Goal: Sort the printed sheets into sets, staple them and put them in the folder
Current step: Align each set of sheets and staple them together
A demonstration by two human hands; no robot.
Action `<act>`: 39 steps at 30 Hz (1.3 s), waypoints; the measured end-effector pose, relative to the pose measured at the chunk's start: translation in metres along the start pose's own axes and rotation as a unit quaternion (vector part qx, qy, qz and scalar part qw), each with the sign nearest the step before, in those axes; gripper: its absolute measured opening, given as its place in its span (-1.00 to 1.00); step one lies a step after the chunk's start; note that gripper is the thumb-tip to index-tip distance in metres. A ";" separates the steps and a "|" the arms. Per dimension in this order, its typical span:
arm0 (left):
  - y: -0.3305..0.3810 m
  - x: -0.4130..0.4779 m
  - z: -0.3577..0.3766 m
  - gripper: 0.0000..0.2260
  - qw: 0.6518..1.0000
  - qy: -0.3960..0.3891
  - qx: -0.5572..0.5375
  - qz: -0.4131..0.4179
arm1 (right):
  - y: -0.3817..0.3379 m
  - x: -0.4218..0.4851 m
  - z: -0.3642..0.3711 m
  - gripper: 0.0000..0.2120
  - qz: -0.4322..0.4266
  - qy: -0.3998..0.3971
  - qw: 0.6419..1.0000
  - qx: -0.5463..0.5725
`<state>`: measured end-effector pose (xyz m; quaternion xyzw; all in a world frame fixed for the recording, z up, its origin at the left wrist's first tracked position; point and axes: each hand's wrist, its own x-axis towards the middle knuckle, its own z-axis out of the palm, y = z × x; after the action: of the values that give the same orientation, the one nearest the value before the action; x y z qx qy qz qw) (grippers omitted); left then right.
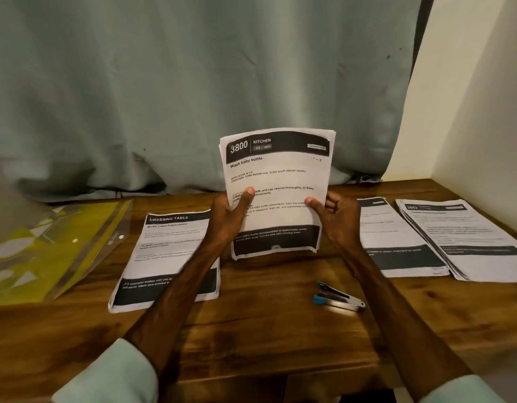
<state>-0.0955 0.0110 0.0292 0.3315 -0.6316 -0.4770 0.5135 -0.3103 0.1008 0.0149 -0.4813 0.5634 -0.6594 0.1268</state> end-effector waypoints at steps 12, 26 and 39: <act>-0.011 0.002 0.003 -0.81 1.000 0.013 0.005 -0.006 | 0.010 -0.001 0.000 -0.71 0.019 -0.012 1.000 -0.018; -0.017 0.010 -0.004 -0.77 1.000 0.015 0.023 -0.011 | -0.084 0.086 -0.010 -0.83 -0.097 0.033 0.993 0.062; -0.013 0.011 -0.004 -0.83 0.999 0.017 0.025 -0.018 | -0.075 0.079 -0.012 -0.84 -0.096 0.004 0.995 0.038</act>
<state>-0.0955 -0.0047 0.0207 0.3638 -0.6286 -0.4646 0.5066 -0.3317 0.0772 0.1195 -0.5254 0.4897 -0.6913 0.0787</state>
